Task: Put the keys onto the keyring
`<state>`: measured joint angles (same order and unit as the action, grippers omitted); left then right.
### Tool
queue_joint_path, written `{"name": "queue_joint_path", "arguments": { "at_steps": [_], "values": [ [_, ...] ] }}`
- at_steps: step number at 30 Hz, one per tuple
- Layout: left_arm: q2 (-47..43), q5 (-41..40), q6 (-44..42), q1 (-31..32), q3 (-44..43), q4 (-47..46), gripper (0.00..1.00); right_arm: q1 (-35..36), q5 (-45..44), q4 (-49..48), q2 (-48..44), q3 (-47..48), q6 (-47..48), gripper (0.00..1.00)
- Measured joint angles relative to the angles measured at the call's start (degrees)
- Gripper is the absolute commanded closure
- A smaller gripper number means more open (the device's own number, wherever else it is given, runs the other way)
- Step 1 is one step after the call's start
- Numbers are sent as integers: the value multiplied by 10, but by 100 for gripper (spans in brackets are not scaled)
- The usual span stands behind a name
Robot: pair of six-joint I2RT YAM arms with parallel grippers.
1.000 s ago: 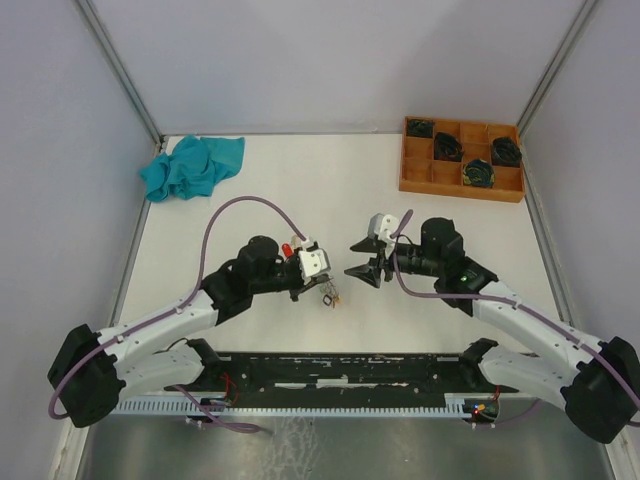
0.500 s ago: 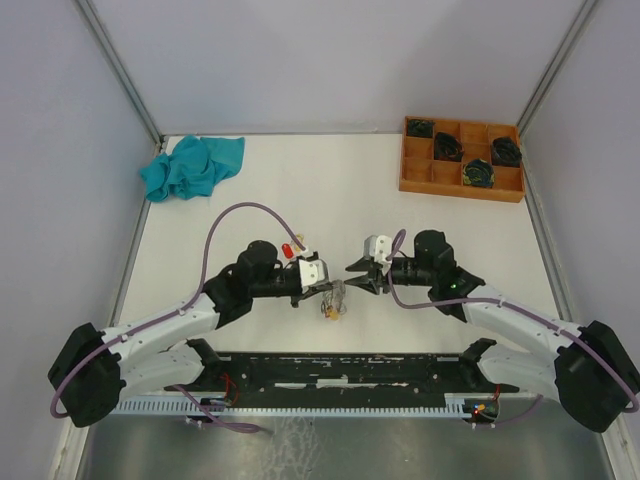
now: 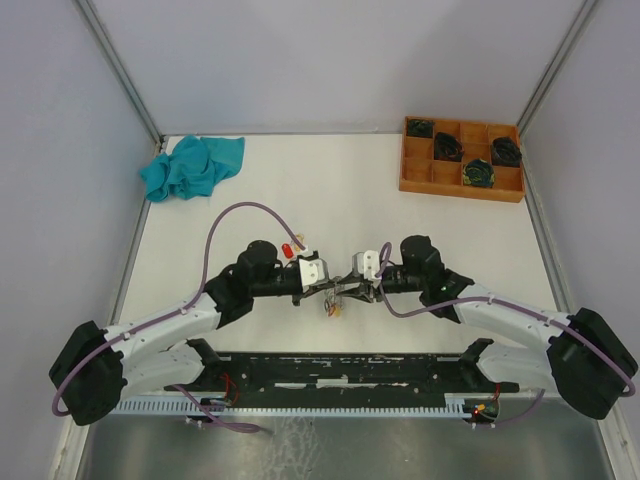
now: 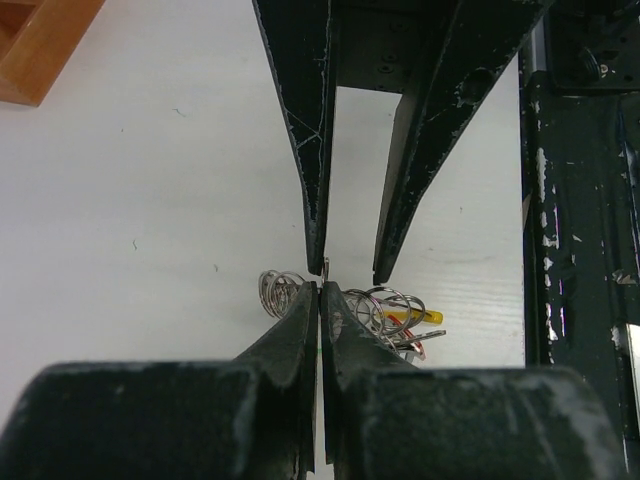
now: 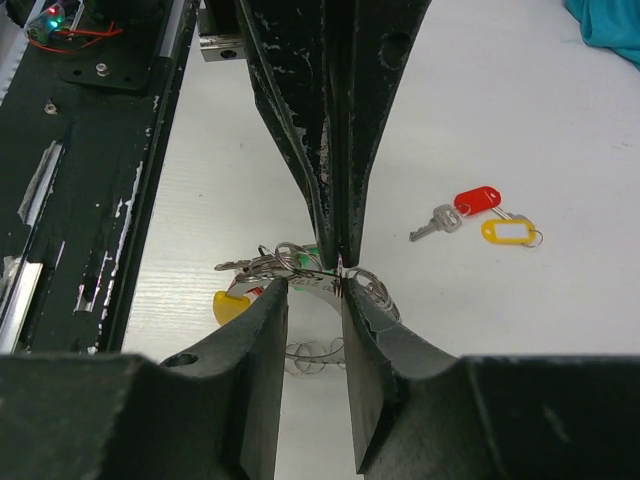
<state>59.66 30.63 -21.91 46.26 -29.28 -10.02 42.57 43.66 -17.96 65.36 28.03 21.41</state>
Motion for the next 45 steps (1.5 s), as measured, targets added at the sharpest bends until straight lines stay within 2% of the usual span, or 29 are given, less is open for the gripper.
{"name": "queue_joint_path", "arguments": {
  "at_steps": [12,27,32,34,41,45],
  "values": [
    [7,9,0,0,0,0,97,2,-5,-9,8,0,10,79],
    [7,17,0,0,0,0,97,5,-9,-9,18,0,12,86],
    [12,25,0,0,0,-3,97,5,-8,-10,20,0,12,98],
    [13,25,0,0,0,-3,97,5,-9,-12,21,0,12,99],
    [12,7,1,0,0,-3,76,5,-31,-13,20,0,15,99],
    [4,-26,3,0,0,0,68,5,-57,-13,8,-5,19,99]
  ]
}}
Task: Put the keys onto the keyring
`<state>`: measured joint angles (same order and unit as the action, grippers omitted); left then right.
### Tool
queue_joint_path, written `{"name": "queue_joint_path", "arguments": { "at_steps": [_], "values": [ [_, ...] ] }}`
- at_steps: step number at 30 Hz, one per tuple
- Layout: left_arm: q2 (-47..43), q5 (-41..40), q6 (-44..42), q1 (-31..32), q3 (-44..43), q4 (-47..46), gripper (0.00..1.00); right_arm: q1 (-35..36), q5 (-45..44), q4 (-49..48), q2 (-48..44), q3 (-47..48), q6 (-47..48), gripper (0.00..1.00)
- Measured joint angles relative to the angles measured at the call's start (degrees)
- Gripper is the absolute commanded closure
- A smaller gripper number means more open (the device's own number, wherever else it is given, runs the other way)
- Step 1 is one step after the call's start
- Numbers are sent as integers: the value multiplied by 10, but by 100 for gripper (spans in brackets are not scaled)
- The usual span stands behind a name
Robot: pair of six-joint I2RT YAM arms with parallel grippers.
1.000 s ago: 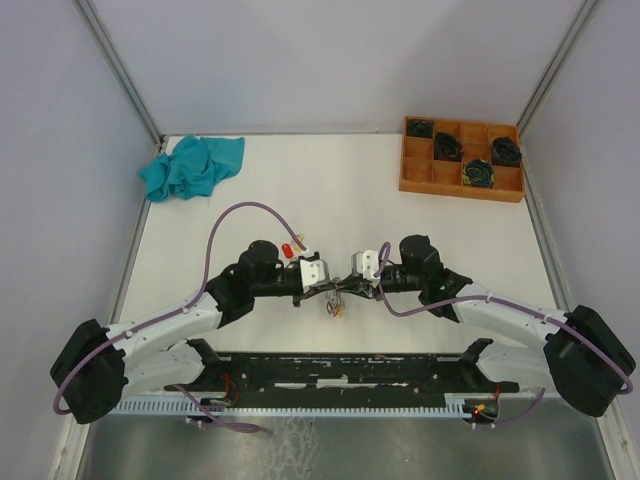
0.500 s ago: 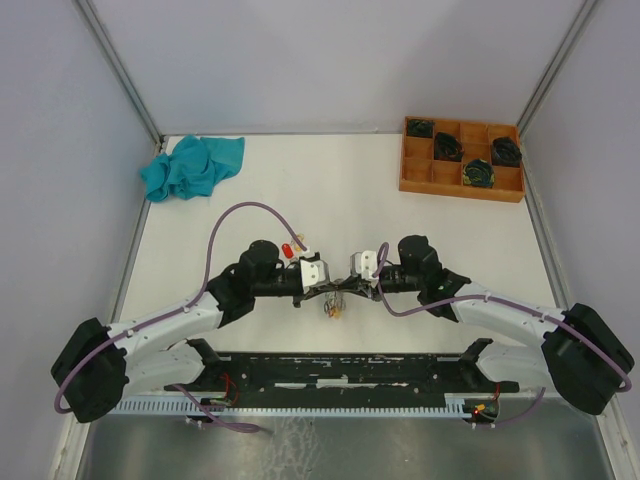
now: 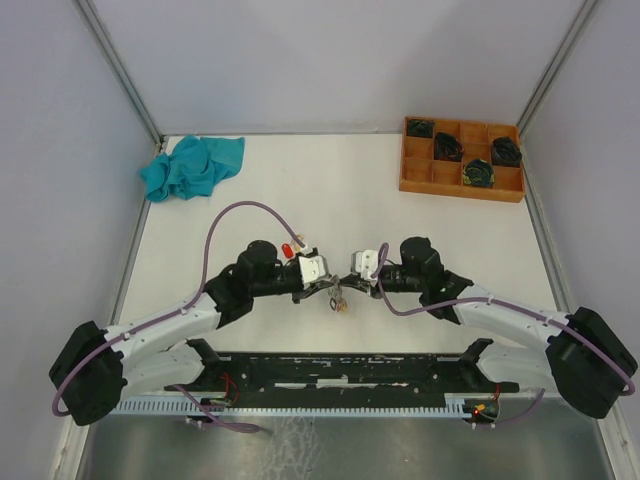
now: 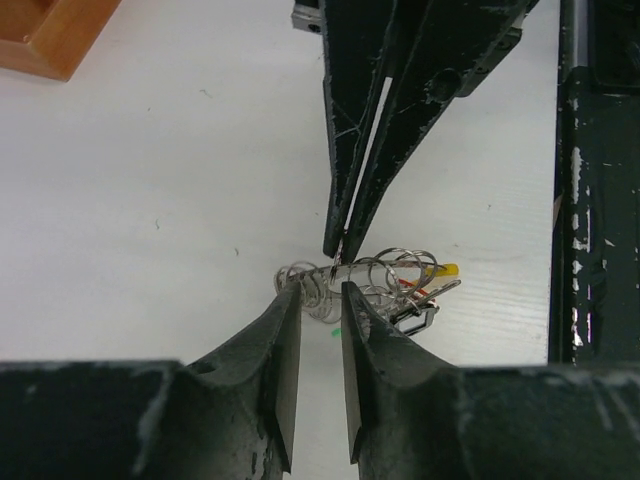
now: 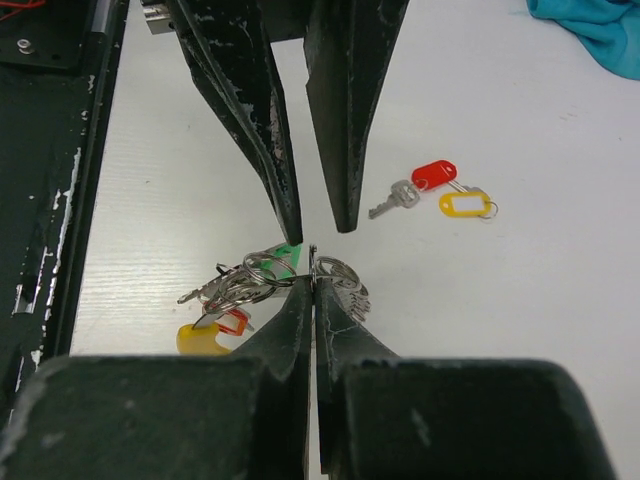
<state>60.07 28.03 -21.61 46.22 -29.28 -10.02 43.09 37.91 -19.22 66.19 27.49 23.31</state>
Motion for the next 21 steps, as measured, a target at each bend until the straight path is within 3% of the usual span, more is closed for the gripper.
{"name": "queue_joint_path", "arguments": {
  "at_steps": [11,21],
  "values": [
    [-24,-113,37,-63,-4,10,60,0,-58,3,-29,-14,-4,99],
    [55,-192,108,-138,-80,73,60,0,-61,-12,-35,-30,-7,99]
  ]
}}
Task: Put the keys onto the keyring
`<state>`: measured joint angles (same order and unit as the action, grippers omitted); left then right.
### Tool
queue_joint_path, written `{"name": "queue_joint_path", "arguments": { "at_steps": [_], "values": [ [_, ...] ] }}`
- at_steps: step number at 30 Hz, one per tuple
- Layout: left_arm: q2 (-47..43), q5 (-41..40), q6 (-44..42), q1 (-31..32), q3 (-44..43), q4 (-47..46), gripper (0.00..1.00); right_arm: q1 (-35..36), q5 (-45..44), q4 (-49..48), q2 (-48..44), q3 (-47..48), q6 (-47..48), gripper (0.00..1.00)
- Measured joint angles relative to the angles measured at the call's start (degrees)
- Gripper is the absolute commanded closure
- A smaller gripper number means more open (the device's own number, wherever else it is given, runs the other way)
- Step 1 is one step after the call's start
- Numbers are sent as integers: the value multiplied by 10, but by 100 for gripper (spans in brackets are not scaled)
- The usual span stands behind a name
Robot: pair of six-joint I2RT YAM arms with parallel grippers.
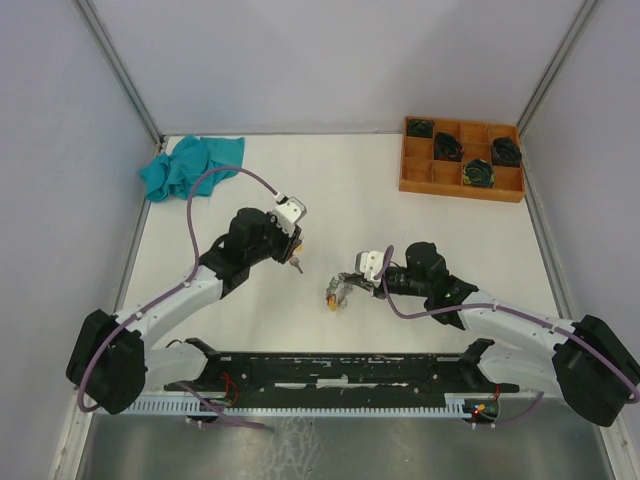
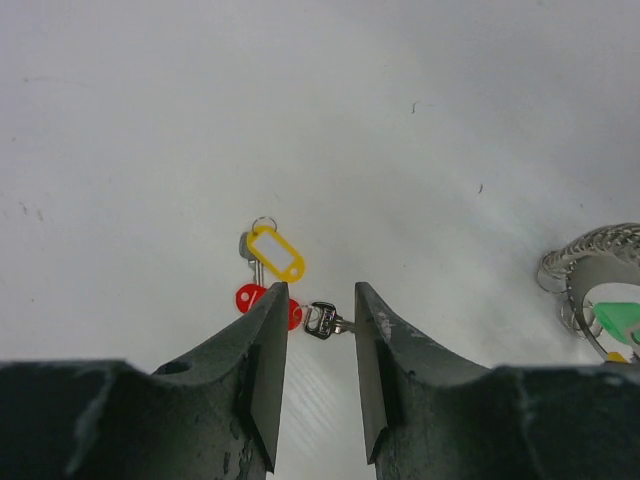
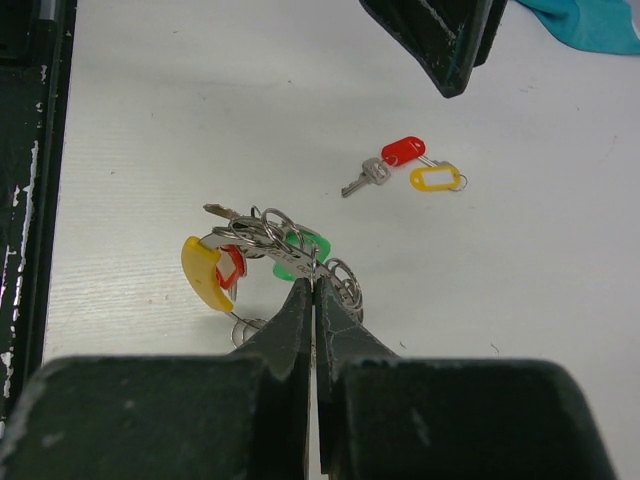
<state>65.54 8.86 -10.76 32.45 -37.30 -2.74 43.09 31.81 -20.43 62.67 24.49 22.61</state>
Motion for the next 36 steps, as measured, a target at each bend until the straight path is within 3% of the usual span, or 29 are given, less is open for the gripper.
{"name": "queue_joint_path", "arguments": {
  "at_steps": [11,26,36],
  "values": [
    [163,-35,62,-17,-94,126,63,0,0,0,0,0,2,99],
    [306,-125,217,-24,-231,251,60,0,2,-1,4,0,2,99],
    [361,-154,260,-17,-256,297,59,0,10,0,4,0,2,99]
  ]
}}
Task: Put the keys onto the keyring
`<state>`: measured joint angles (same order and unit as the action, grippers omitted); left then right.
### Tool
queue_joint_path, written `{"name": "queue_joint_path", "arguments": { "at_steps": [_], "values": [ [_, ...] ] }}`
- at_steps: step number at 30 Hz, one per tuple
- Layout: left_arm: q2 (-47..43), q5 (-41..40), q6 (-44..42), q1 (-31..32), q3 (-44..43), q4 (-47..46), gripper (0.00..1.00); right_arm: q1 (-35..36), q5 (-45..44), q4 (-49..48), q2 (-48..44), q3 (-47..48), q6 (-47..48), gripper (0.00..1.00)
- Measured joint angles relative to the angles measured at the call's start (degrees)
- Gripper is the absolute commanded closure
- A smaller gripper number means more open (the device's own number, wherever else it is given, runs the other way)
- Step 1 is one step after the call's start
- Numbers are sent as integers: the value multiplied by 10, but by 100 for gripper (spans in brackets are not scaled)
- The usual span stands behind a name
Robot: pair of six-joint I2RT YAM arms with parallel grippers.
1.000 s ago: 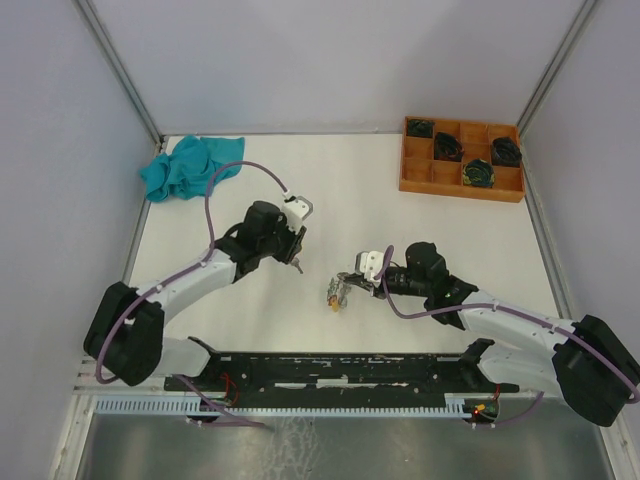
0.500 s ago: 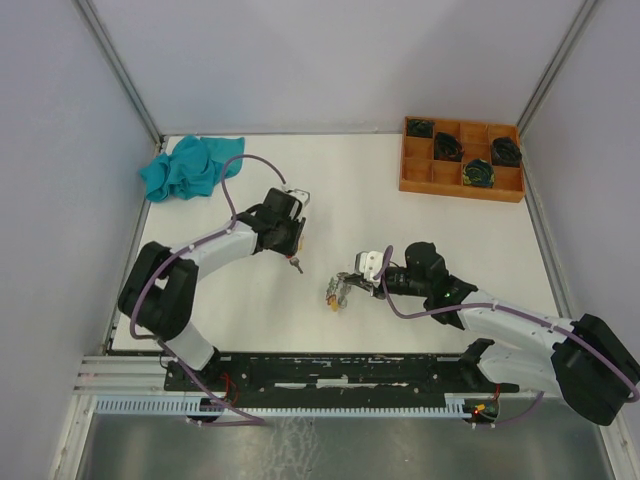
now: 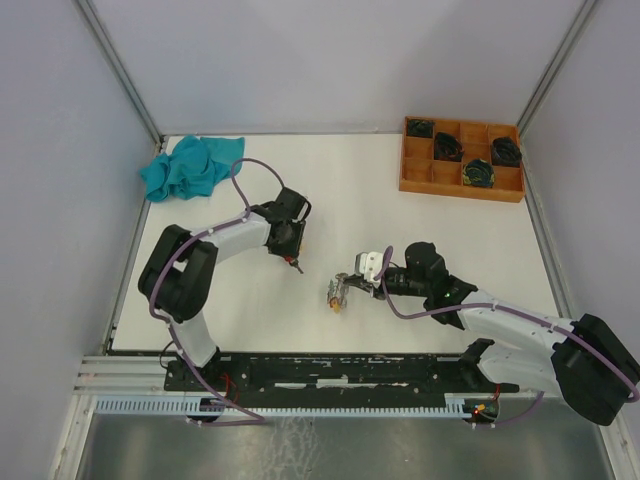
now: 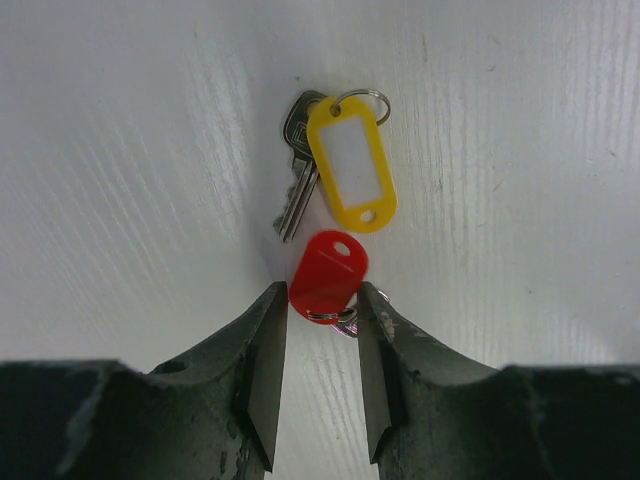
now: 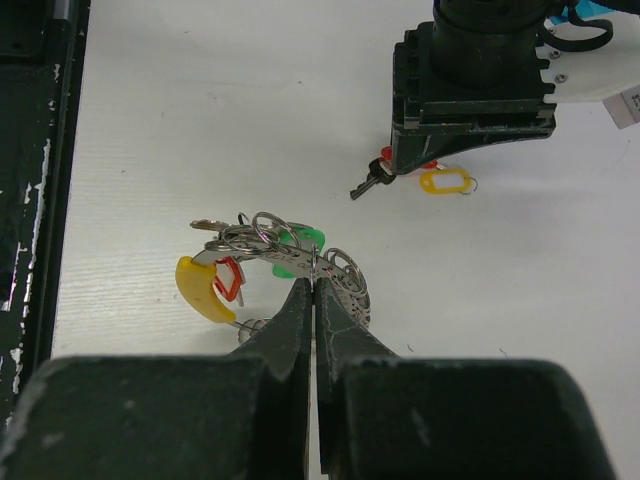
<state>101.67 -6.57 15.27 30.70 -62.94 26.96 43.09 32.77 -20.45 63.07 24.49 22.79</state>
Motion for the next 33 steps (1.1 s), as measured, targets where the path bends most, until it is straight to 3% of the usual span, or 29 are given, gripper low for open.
{"name": "queue_joint_path", "arguments": {
  "at_steps": [10,16,22,33],
  "values": [
    [1,-7,4,6,1,13,72,0,12,0,4,0,0,99],
    [-7,-8,4,6,9,15,75,0,18,-2,8,0,0,99],
    [-30,9,14,6,24,17,71,0,19,-2,13,4,0,99],
    [-74,117,62,6,61,1,66,0,20,-1,16,7,0,99]
  ]
}}
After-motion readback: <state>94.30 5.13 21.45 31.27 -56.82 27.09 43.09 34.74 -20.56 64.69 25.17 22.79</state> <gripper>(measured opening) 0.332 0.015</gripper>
